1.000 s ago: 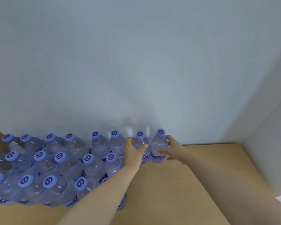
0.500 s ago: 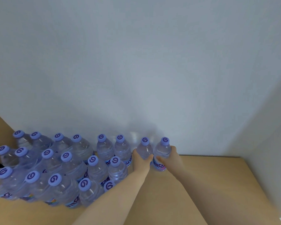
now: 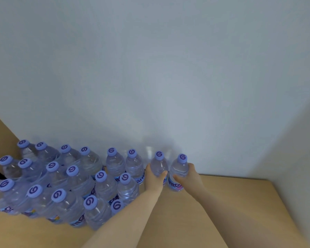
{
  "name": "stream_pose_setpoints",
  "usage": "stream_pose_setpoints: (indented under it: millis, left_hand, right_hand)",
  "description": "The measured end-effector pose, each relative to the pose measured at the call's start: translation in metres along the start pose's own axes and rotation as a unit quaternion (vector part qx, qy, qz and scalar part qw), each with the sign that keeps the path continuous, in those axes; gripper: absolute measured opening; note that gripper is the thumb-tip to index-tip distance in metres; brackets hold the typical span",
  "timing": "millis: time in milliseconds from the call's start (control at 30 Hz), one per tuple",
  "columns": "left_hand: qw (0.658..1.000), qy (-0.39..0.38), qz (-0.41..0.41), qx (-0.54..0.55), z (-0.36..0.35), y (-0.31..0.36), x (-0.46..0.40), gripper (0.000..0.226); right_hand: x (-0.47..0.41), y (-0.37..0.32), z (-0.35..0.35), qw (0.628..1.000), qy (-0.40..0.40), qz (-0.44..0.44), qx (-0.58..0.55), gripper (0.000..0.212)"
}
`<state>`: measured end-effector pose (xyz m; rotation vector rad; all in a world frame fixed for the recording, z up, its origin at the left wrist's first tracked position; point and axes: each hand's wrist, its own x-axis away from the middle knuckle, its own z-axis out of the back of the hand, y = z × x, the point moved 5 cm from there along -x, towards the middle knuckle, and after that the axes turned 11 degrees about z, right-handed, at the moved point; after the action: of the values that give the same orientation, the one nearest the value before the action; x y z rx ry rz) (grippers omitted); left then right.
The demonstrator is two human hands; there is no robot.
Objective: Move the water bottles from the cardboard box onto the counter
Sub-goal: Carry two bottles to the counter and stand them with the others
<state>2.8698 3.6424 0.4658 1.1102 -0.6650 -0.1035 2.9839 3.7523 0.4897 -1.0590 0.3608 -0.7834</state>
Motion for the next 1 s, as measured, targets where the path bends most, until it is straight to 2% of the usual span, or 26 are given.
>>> stream_pose_setpoints:
  millis: [67, 133, 233, 267, 300, 467, 533, 600, 833, 933, 1000]
  left_hand:
    - [1.0, -0.01, 0.016, -0.002, 0.0, -0.002, 0.0, 0.074]
    - [0.999, -0.008, 0.041, -0.02, 0.002, -0.006, 0.002, 0.069]
    - [0.998, 0.003, 0.028, -0.063, 0.006, -0.013, 0.006, 0.022]
    - [0.997, 0.0, 0.016, -0.071, 0.007, -0.016, 0.009, 0.01]
    - [0.997, -0.008, 0.01, -0.08, 0.008, -0.02, 0.012, 0.007]
    - [0.989, -0.049, 0.055, -0.13, 0.011, -0.06, 0.03, 0.026]
    - [0.987, -0.05, 0.068, -0.14, 0.015, -0.074, 0.037, 0.03]
    - [0.986, -0.05, 0.071, -0.14, 0.022, -0.086, 0.045, 0.03]
    - [0.979, -0.096, 0.065, -0.169, 0.045, -0.108, 0.077, 0.03]
    - [0.975, -0.124, 0.072, -0.173, 0.066, -0.118, 0.091, 0.027]
    - [0.973, -0.132, 0.072, -0.175, 0.089, -0.127, 0.098, 0.025]
  right_hand:
    - [-0.002, 0.001, -0.001, 1.0, 0.0, 0.001, -0.008, 0.035]
    - [-0.001, 0.003, -0.004, 1.0, 0.005, 0.001, -0.024, 0.029]
    - [0.008, 0.011, -0.011, 1.0, 0.006, -0.025, -0.016, 0.034]
    - [0.012, 0.014, -0.014, 1.0, 0.004, -0.028, -0.009, 0.034]
    - [0.015, 0.017, -0.016, 1.0, -0.001, -0.024, -0.008, 0.032]
    - [0.037, 0.034, -0.033, 0.995, -0.075, -0.048, 0.049, 0.023]
    - [0.046, 0.036, -0.045, 0.988, -0.119, -0.044, 0.091, 0.031]
    - [0.056, 0.038, -0.057, 0.98, -0.153, -0.05, 0.117, 0.039]
    - [0.095, 0.028, -0.088, 0.943, -0.243, -0.011, 0.225, 0.024]
    - [0.116, 0.023, -0.102, 0.931, -0.276, -0.004, 0.239, 0.015]
    - [0.128, 0.017, -0.117, 0.921, -0.297, -0.007, 0.253, 0.016]
